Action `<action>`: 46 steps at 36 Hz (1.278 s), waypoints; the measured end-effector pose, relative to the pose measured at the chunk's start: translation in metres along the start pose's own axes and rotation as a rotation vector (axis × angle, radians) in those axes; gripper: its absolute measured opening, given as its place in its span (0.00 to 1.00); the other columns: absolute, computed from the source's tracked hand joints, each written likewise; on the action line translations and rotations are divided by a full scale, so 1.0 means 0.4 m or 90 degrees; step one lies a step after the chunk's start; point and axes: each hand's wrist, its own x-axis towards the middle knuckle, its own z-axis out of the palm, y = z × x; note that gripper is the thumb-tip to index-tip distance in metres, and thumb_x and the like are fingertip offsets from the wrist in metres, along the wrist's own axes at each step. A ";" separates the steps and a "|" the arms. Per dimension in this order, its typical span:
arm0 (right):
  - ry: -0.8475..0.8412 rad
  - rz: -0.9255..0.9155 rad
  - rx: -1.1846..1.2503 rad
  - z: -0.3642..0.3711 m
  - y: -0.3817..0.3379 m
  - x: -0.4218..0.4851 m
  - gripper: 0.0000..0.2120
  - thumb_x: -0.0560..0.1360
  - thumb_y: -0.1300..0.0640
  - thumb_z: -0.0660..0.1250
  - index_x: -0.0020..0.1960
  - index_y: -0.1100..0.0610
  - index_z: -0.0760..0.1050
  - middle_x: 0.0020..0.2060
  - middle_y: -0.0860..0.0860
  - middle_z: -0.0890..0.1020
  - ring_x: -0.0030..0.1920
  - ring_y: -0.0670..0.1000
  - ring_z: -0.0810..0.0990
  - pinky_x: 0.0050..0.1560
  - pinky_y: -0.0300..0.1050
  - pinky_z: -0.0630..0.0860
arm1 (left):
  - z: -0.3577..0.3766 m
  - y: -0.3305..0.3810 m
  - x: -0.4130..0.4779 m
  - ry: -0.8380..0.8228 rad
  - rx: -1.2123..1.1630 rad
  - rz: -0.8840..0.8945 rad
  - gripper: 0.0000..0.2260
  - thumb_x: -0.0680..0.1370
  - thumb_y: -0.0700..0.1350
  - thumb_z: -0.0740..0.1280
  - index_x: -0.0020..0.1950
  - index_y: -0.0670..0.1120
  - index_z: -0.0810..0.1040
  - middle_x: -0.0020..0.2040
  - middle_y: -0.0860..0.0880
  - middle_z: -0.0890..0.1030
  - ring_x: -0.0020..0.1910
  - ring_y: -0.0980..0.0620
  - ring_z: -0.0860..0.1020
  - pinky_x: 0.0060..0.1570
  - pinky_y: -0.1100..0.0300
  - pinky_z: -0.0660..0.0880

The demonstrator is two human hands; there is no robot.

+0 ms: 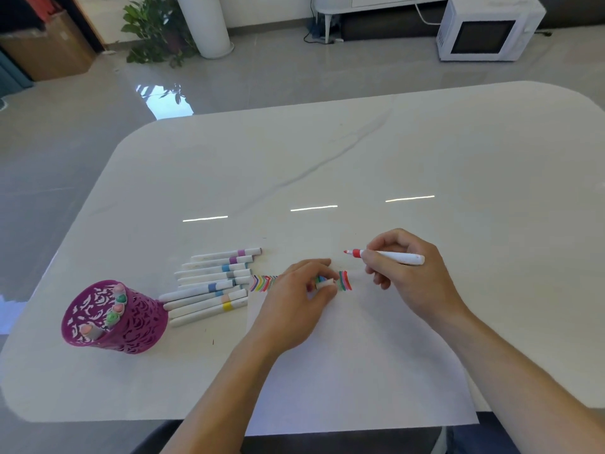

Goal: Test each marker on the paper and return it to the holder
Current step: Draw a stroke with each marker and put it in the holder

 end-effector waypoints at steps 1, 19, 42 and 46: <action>0.012 -0.004 -0.003 -0.003 -0.004 -0.001 0.03 0.75 0.59 0.76 0.44 0.55 0.83 0.34 0.54 0.85 0.32 0.50 0.82 0.32 0.39 0.77 | -0.004 0.003 -0.001 0.021 -0.022 0.001 0.07 0.78 0.48 0.70 0.54 0.59 0.81 0.63 0.65 0.78 0.62 0.65 0.74 0.62 0.66 0.69; -0.029 -0.044 0.062 0.020 -0.067 -0.041 0.09 0.84 0.57 0.65 0.48 0.60 0.81 0.41 0.55 0.88 0.39 0.57 0.85 0.42 0.47 0.84 | -0.036 0.028 -0.020 0.088 -0.378 -0.105 0.07 0.78 0.44 0.71 0.55 0.49 0.84 0.44 0.53 0.87 0.42 0.56 0.84 0.43 0.67 0.78; -0.086 -0.018 0.051 0.038 -0.065 -0.040 0.10 0.83 0.57 0.67 0.45 0.59 0.81 0.37 0.57 0.86 0.36 0.54 0.84 0.40 0.43 0.81 | -0.053 0.038 -0.034 0.001 -0.296 -0.072 0.09 0.80 0.42 0.69 0.55 0.53 0.85 0.39 0.53 0.83 0.39 0.59 0.79 0.43 0.69 0.76; -0.081 -0.007 0.079 0.046 -0.063 -0.039 0.10 0.83 0.58 0.67 0.46 0.62 0.81 0.37 0.58 0.86 0.36 0.56 0.85 0.41 0.43 0.83 | -0.057 0.036 -0.034 0.017 -0.322 -0.064 0.08 0.80 0.41 0.69 0.55 0.51 0.86 0.37 0.53 0.83 0.38 0.59 0.80 0.42 0.70 0.75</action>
